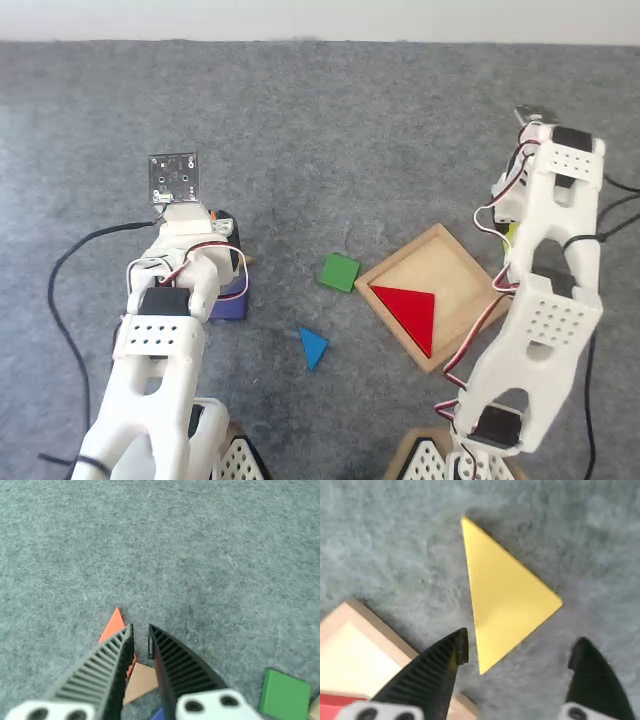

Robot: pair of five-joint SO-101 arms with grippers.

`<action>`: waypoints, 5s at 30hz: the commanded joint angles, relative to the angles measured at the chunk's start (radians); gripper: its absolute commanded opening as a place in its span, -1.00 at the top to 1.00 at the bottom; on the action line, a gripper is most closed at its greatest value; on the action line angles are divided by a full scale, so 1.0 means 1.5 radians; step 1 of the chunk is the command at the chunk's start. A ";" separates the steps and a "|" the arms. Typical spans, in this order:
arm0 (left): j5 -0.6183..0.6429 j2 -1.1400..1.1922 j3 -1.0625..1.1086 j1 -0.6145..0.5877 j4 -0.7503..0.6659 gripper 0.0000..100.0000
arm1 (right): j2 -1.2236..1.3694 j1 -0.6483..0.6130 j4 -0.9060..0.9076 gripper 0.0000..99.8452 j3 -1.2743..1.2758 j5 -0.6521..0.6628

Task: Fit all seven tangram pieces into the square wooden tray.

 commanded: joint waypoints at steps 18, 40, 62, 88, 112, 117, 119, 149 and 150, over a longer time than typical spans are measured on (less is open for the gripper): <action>-0.007 0.001 -0.005 0.002 -0.018 0.91 | 0.074 -0.010 -0.080 0.31 -0.017 0.128; -0.007 0.001 -0.005 0.002 -0.018 0.91 | 0.020 -0.020 -0.048 0.58 -0.017 0.142; -0.008 0.001 -0.005 0.001 -0.018 0.91 | -0.377 -0.142 0.176 0.58 0.030 0.714; -0.008 0.000 -0.005 0.003 -0.018 0.91 | -0.369 -0.101 -0.230 0.26 0.357 0.629; -0.008 0.001 -0.006 0.005 -0.018 0.91 | 0.046 -0.150 -0.225 0.25 -0.016 0.843; -0.008 0.001 -0.008 0.006 -0.018 0.91 | 0.050 -0.157 -0.200 0.25 -0.017 0.838; -0.008 0.001 -0.009 0.006 -0.018 0.91 | 0.025 -0.165 -0.155 0.25 -0.017 0.838; -0.008 0.001 -0.007 0.006 -0.018 0.91 | 0.110 -0.150 -0.214 0.51 -0.016 0.810; -0.008 0.001 -0.007 0.006 -0.018 0.91 | 0.105 -0.150 -0.195 0.51 -0.018 0.812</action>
